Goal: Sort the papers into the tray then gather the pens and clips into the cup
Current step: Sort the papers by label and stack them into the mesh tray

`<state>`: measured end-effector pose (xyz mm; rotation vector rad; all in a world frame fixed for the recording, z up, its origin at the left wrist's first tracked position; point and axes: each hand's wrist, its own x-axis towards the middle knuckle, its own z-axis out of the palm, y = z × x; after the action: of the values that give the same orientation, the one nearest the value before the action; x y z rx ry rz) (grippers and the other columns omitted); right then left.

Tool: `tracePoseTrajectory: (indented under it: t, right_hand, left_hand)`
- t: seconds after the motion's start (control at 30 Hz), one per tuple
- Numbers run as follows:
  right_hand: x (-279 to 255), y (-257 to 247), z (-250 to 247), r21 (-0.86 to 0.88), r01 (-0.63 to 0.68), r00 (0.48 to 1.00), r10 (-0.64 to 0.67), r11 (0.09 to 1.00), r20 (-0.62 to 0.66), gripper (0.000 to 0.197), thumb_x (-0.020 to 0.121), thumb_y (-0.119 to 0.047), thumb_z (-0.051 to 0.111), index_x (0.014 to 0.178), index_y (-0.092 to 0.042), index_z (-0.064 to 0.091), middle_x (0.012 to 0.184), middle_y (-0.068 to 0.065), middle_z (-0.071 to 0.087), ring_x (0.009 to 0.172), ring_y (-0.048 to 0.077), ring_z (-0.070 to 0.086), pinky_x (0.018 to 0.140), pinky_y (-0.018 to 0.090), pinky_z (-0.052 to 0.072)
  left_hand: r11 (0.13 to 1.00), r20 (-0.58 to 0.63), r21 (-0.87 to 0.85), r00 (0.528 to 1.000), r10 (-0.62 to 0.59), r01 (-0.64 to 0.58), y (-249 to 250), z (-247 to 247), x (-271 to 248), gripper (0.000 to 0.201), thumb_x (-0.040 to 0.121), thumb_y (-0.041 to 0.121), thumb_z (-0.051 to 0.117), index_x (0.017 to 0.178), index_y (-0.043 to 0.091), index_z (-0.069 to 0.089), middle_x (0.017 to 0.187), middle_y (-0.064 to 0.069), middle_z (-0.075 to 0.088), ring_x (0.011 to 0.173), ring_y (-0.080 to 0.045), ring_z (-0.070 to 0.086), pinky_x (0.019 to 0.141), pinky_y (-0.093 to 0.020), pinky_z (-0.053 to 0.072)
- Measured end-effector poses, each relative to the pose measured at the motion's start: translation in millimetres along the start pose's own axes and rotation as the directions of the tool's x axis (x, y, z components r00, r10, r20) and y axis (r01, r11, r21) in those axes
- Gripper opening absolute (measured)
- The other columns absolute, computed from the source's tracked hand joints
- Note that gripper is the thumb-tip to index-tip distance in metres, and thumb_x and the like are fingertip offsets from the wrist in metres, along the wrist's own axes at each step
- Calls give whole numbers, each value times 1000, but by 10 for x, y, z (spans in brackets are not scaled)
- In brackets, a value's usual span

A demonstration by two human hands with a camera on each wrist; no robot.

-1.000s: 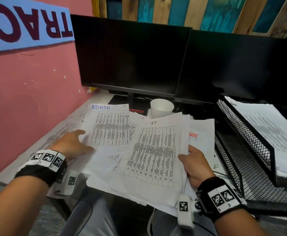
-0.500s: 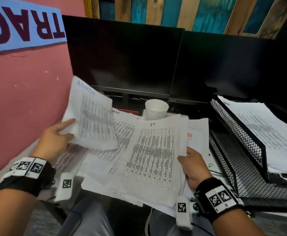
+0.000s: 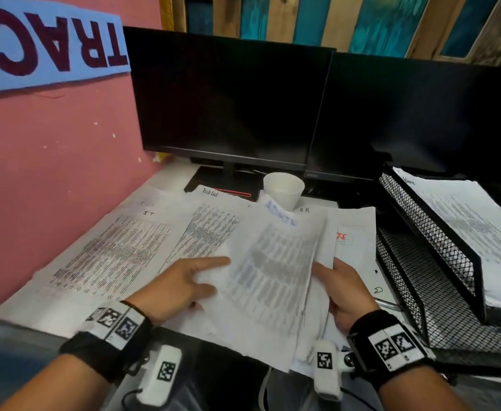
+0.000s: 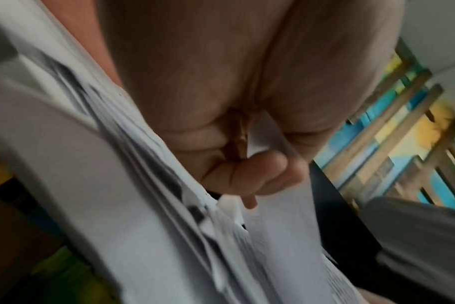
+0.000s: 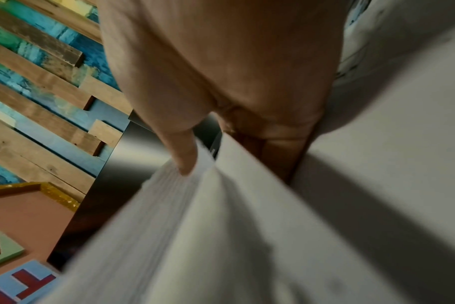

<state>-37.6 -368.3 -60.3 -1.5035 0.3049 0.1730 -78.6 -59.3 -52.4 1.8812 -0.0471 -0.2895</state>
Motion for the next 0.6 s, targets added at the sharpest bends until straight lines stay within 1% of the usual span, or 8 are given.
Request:
tracePoseTrajectory:
  t: [0.1,0.17,0.23,0.3,0.4,0.47,0.53,0.6]
  right_hand:
    - [-16,-12,11,-52,16,1000,-16,999,-9,25,100,-4,66,122,-12,75,108,11,82,97,33,80,94,59,61]
    - [-18,-23,21,-21,3,998,-4,1000,-55,21,105,-21,61,119,-14,75,103,9,83,94,33,80,98,63,58]
    - [-24,-34,16,94,-35,995,43,995,-89,38,108,-46,52,117,-18,75,101,8,83,93,32,78,100,59,58]
    - [-23,-49,18,135,-72,995,81,988,-65,47,105,-60,48,118,-23,74,104,6,83,99,32,79,99,57,58]
    - [17,-1,50,13,-6,1000,6,1000,-15,25,104,-25,65,126,-17,73,114,6,81,105,30,78,101,59,57]
    - [55,29,62,-61,48,997,-52,997,-65,29,99,1,63,122,-13,75,113,5,81,104,30,78,100,60,58]
    - [67,29,64,-90,58,993,-67,994,-96,32,98,6,60,119,-12,76,111,4,82,102,30,78,98,57,60]
    - [81,25,59,-97,59,992,-69,994,-106,32,98,5,60,118,-13,76,110,3,82,101,29,79,96,56,61]
  left_hand:
    - [992,56,123,998,35,-41,43,99,26,53,99,12,71,141,44,63,146,24,57,89,-18,77,67,-34,64]
    - [982,18,181,999,45,-48,83,50,31,49,100,21,70,139,50,63,143,22,59,85,-16,77,71,-37,65]
    - [983,-16,183,999,38,-35,94,-46,37,45,97,29,71,129,61,65,140,21,65,107,-31,75,96,-56,60]
    - [979,-3,203,1000,23,-22,71,-87,38,42,96,31,72,122,63,65,144,18,63,116,-29,70,106,-56,55]
    - [955,52,293,998,29,-43,84,-6,13,44,100,30,71,135,55,58,150,16,58,126,-12,65,109,-32,52]
    - [951,33,303,998,51,-58,108,5,4,43,101,33,69,137,52,55,147,16,59,110,0,65,97,-20,51]
    - [952,-67,305,996,60,-37,134,-82,11,41,101,40,68,137,52,54,144,13,64,107,1,65,96,-24,54]
    - [917,-192,396,981,35,45,116,-250,25,47,100,46,67,145,47,55,148,11,62,126,-11,63,110,-37,50]
